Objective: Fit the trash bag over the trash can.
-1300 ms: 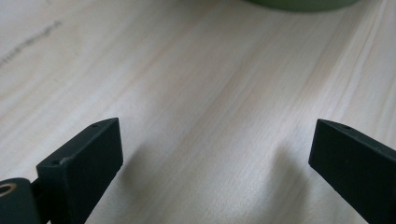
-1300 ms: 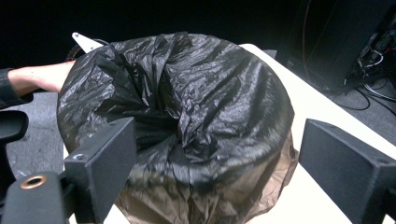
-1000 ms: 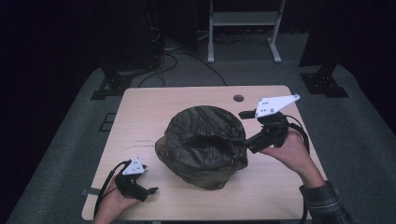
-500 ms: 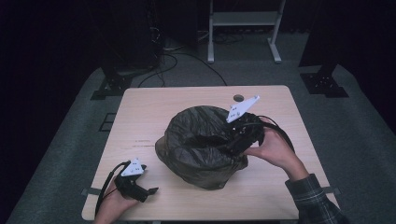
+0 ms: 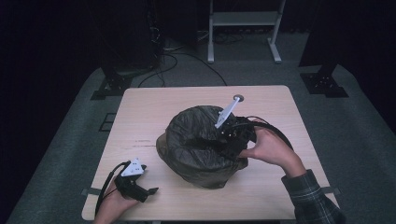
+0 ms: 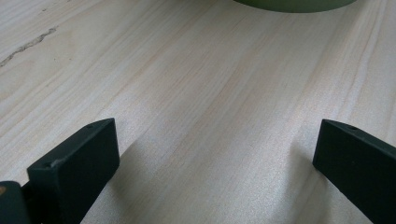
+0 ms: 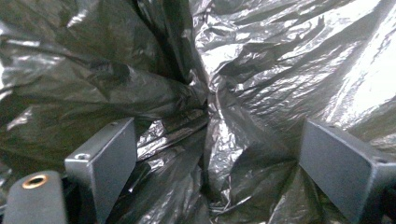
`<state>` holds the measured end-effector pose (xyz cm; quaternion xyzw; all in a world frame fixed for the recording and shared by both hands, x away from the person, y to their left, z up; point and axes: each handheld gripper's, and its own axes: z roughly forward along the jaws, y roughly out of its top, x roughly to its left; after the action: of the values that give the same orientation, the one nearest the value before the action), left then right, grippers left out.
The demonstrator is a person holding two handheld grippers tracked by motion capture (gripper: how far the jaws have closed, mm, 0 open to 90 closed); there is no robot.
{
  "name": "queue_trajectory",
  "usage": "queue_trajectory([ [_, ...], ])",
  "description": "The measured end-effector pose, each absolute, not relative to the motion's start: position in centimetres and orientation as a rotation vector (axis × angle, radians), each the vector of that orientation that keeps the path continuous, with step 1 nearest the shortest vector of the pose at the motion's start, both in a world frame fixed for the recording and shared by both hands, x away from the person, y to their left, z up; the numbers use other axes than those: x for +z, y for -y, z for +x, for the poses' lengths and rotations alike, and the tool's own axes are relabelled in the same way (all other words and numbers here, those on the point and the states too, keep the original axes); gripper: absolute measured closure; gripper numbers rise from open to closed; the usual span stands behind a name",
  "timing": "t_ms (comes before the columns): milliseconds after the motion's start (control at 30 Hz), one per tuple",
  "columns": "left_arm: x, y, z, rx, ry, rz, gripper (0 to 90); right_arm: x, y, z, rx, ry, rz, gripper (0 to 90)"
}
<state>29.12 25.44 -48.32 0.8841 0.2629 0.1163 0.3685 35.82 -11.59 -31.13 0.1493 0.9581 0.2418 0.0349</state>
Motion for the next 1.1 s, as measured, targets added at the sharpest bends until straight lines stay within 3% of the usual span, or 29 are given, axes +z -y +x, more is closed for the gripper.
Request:
queue_trajectory([
  [200, -48.3, -25.4, 29.1, 0.299, -0.676, 2.270, 0.0, -30.9, 11.6, 35.8, 0.759, -2.939, 0.460, 9.7],
  [567, -48.3, -25.4, 29.1, 0.299, -0.677, 2.270, 0.0, -26.9, 9.7, 36.5, 0.938, -2.801, 0.423, 9.7],
  [1100, -48.3, -25.4, 29.1, 0.299, -0.677, 2.271, 0.0, -31.7, 2.4, 39.9, 0.739, -2.911, 0.453, 9.2],
])
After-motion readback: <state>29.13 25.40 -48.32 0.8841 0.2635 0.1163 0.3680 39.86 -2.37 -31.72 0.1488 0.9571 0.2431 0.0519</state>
